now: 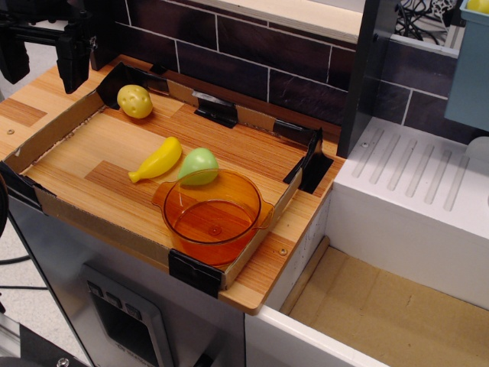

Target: Put potato in pot

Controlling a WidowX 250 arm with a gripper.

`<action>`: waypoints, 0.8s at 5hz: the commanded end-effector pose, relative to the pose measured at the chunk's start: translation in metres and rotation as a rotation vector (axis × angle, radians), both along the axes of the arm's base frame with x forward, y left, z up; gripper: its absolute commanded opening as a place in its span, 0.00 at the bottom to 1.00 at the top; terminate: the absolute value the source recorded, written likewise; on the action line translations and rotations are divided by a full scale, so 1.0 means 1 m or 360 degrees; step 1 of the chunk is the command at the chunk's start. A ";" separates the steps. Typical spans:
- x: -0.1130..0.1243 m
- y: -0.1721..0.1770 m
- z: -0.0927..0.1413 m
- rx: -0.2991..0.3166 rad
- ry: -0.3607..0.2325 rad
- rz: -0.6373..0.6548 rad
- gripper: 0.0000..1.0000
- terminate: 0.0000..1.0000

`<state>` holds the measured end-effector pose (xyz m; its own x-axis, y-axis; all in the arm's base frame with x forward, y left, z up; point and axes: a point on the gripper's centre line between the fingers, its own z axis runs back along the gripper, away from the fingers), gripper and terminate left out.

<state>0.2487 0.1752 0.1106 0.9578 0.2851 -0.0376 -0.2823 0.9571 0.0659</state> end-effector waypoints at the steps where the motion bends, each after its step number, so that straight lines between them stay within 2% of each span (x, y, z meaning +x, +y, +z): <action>1: 0.000 0.000 0.000 0.0000 0.0000 0.0000 1.00 0.00; 2: 0.021 -0.011 0.008 -0.0118 0.0011 0.0391 1.00 0.00; 3: 0.041 -0.011 0.018 -0.0203 0.0001 0.0682 1.00 0.00; 4: 0.057 -0.008 0.017 -0.0215 -0.0146 0.0815 1.00 0.00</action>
